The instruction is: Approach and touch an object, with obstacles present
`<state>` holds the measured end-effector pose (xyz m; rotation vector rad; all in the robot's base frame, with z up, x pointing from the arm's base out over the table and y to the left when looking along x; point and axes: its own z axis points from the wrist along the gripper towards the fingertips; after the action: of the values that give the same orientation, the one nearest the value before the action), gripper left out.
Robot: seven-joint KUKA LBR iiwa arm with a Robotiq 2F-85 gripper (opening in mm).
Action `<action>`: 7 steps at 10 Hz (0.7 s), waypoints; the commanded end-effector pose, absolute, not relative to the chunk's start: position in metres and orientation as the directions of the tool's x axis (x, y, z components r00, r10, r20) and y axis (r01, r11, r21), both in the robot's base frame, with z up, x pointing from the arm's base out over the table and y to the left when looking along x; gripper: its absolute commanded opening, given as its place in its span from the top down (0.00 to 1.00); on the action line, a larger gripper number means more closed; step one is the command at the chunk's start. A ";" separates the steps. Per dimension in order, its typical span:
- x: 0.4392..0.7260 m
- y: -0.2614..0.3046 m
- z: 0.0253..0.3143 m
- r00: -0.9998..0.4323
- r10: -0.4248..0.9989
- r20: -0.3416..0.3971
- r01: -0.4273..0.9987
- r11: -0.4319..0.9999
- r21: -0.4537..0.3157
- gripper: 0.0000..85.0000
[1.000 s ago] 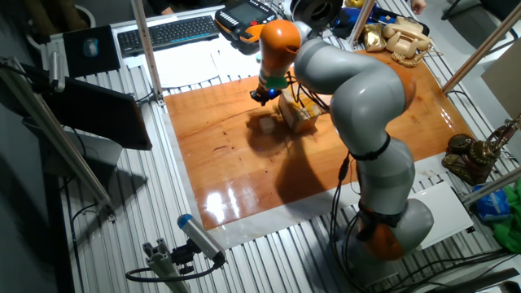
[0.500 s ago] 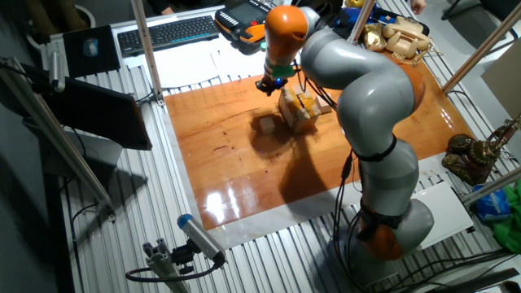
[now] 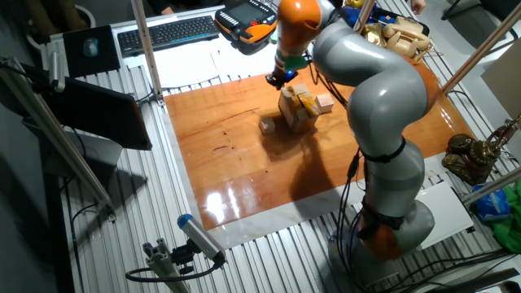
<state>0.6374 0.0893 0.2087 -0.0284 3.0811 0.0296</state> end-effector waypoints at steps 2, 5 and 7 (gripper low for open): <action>0.625 0.088 0.217 -0.998 -0.025 -0.060 -0.025 1.000 0.008 1.00; 0.603 0.088 0.229 -0.997 -0.034 -0.068 -0.034 0.999 -0.004 1.00; 0.601 0.086 0.231 -0.996 -0.041 -0.074 -0.040 0.999 -0.004 1.00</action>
<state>0.6010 0.0857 0.2308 -0.0633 3.0654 -0.0090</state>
